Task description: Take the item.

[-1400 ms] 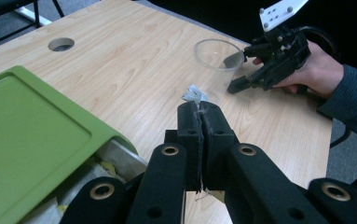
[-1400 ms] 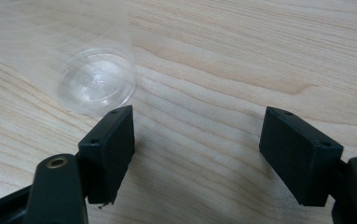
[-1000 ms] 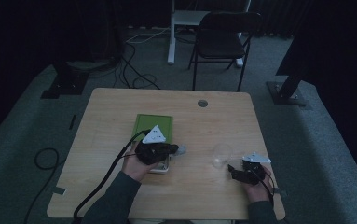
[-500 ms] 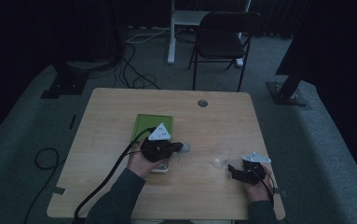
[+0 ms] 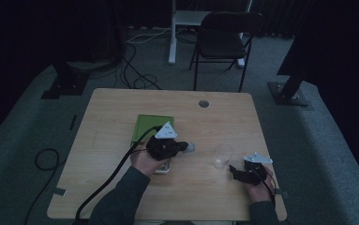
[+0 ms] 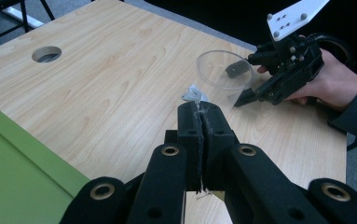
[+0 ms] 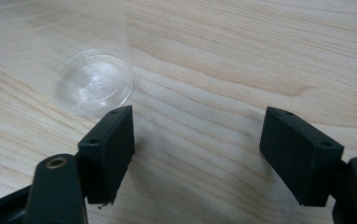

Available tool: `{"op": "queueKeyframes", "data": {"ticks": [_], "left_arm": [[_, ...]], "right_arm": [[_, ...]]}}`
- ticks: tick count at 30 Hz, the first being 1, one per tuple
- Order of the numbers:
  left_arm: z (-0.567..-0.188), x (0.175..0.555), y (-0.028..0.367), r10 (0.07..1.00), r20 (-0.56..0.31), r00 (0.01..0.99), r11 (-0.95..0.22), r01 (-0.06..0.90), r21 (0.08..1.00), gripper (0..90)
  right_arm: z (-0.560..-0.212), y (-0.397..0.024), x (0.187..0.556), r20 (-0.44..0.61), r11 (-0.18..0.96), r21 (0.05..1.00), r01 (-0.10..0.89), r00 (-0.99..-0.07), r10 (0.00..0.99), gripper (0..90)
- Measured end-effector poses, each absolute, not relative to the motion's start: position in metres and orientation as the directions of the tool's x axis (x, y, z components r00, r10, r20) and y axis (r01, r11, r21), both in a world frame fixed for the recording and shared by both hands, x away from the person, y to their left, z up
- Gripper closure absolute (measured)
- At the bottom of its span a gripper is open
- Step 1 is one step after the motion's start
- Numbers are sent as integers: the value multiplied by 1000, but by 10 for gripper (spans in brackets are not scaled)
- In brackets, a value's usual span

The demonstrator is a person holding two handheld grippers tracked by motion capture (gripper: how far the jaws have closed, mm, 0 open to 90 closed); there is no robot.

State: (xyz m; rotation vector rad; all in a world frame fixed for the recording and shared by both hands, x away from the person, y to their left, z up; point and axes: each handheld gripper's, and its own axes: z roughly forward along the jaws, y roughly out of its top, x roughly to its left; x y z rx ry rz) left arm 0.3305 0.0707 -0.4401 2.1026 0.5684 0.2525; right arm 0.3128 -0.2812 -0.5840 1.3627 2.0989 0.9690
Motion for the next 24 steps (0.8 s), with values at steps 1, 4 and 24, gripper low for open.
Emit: {"op": "queueKeyframes", "data": {"ticks": [1,4,24], "left_arm": [[-441,331,70,489,-36,872,-478,302,825,890],[-442,331,68,486,-31,873,-486,300,821,890],[-441,334,48,459,-28,888,-503,286,816,890]], "right_arm": [[-584,-281,313,2,263,760,594,-407,913,258],[-584,-281,313,2,263,760,594,-407,913,258],[-584,-281,314,6,259,761,595,-405,914,257]]}}
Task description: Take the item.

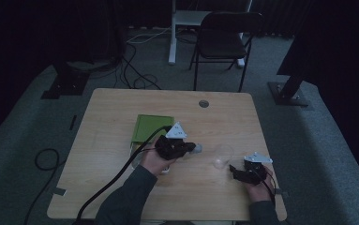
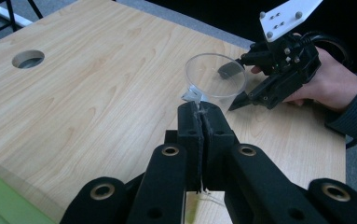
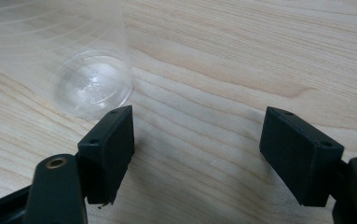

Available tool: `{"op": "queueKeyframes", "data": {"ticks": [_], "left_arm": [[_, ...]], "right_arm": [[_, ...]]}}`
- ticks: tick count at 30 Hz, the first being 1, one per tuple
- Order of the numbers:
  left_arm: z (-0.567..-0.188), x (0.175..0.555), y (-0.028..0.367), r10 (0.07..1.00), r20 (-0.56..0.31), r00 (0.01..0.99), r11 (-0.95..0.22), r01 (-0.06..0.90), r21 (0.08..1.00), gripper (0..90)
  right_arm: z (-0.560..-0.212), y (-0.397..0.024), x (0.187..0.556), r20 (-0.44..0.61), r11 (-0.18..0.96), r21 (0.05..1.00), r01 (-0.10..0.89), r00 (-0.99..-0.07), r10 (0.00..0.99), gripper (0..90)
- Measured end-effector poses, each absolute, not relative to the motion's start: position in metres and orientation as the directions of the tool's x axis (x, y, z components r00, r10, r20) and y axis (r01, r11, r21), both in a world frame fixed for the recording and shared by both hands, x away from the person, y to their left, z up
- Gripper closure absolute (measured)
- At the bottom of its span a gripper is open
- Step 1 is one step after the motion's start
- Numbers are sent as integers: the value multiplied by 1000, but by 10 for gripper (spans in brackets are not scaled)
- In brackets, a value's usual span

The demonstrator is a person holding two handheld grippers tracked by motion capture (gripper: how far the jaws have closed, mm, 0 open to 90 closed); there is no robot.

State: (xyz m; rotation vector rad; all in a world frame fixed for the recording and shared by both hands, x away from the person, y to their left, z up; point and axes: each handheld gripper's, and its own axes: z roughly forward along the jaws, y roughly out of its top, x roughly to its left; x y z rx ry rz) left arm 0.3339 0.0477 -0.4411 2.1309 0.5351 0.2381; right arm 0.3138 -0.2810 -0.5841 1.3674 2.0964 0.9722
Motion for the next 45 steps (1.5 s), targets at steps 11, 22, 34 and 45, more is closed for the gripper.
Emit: {"op": "queueKeyframes", "data": {"ticks": [11,22,34,45], "left_arm": [[-437,334,35,444,-18,896,-510,269,817,890],[-437,337,29,444,-34,896,-490,274,827,891],[-439,340,13,433,-33,901,-498,269,824,892],[-423,342,-23,394,5,919,-513,215,831,891]], "right_arm": [[-584,-281,314,5,261,760,595,-406,914,258],[-584,-281,315,3,263,761,593,-409,913,257],[-584,-281,316,1,266,761,591,-413,911,256],[-584,-280,317,3,267,761,592,-414,910,255]]}}
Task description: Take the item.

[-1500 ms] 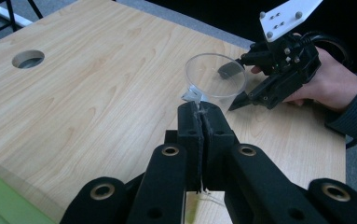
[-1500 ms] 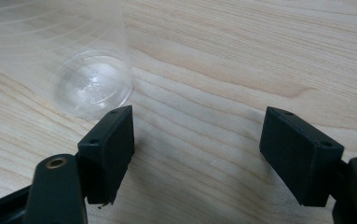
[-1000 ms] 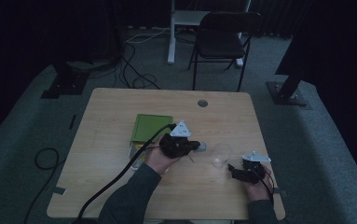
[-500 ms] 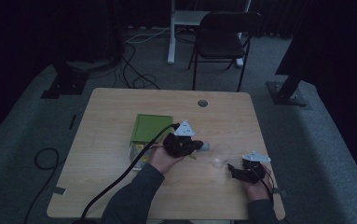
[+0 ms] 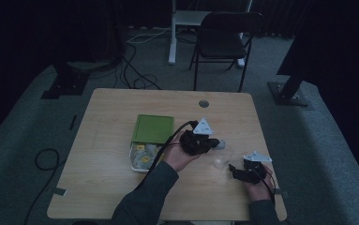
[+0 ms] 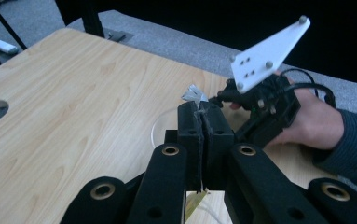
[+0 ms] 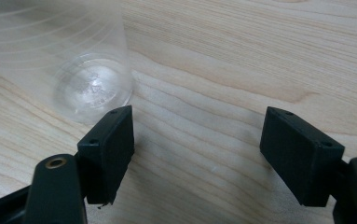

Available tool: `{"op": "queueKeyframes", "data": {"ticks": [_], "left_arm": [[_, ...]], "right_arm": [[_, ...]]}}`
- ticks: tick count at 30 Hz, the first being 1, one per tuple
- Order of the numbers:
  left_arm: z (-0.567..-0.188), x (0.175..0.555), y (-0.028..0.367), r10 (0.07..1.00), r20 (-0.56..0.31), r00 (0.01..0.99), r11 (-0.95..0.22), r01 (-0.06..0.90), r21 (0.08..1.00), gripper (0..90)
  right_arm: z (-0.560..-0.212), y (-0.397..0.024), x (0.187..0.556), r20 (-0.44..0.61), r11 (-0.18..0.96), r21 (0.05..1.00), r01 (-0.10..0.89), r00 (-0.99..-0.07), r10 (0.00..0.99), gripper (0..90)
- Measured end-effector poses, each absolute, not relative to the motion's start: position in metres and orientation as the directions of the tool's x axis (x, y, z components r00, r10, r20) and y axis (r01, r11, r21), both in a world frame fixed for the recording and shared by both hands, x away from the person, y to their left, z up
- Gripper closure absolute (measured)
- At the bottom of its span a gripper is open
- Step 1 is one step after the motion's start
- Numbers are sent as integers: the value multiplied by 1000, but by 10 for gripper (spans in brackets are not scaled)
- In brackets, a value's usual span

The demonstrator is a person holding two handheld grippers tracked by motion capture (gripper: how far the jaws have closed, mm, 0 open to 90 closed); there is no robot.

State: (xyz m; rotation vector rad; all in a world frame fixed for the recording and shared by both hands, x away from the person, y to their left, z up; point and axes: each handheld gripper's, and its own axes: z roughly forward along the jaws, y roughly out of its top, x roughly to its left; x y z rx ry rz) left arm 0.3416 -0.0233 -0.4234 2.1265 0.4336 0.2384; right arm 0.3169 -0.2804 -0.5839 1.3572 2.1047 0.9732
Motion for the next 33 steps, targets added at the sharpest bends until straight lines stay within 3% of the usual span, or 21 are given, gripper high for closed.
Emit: {"op": "queueKeyframes", "data": {"ticks": [33], "left_arm": [[-437,362,-67,407,3,913,-496,219,840,889]], "right_arm": [[-584,-280,317,4,267,760,592,-415,910,255]]}}
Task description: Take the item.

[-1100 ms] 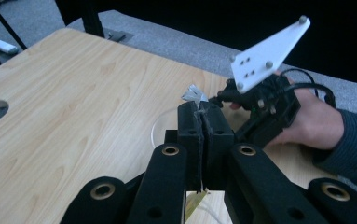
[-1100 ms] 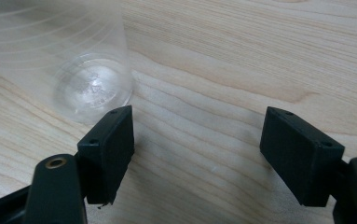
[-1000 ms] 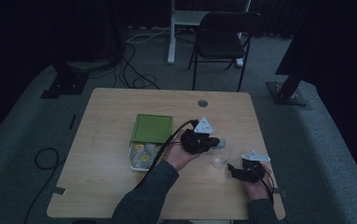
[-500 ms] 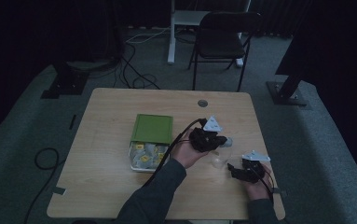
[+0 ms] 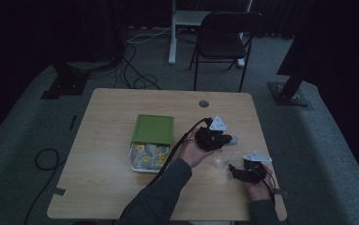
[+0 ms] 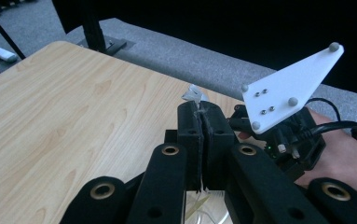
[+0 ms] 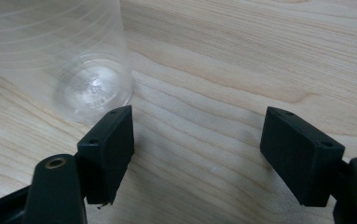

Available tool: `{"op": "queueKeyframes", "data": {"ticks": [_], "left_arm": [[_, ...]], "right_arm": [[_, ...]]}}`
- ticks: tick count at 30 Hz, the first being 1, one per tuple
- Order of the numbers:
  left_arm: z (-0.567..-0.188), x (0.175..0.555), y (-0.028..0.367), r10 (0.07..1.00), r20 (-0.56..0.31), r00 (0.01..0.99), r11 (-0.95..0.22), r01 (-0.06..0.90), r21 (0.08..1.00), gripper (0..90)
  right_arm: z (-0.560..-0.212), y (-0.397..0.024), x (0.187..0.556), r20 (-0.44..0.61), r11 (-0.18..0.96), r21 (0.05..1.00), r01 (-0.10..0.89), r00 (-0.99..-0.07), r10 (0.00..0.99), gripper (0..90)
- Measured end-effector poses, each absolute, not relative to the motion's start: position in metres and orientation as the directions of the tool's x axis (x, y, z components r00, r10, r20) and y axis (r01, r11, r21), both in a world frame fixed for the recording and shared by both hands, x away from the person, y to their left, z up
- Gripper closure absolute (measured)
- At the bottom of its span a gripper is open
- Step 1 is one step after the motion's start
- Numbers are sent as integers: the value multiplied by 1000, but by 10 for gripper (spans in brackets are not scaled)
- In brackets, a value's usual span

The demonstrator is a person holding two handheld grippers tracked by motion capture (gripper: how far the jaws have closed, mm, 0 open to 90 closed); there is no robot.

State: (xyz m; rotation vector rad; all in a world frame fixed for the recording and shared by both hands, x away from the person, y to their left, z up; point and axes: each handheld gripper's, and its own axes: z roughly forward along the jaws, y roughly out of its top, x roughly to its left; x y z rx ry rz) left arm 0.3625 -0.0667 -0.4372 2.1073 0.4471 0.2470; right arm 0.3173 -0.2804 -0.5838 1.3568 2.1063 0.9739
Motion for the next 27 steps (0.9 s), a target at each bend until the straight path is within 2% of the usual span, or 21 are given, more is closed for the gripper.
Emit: {"op": "queueKeyframes", "data": {"ticks": [17,20,27], "left_arm": [[-448,365,-73,410,-2,912,-510,231,828,874],[-451,366,-72,407,-13,913,-510,239,827,814],[-456,368,-70,414,-30,910,-497,254,830,748]], "right_arm": [[-584,-280,317,4,267,761,591,-416,910,254],[-584,-280,317,5,266,761,592,-415,910,254],[-584,-280,317,4,267,761,592,-416,909,254]]}}
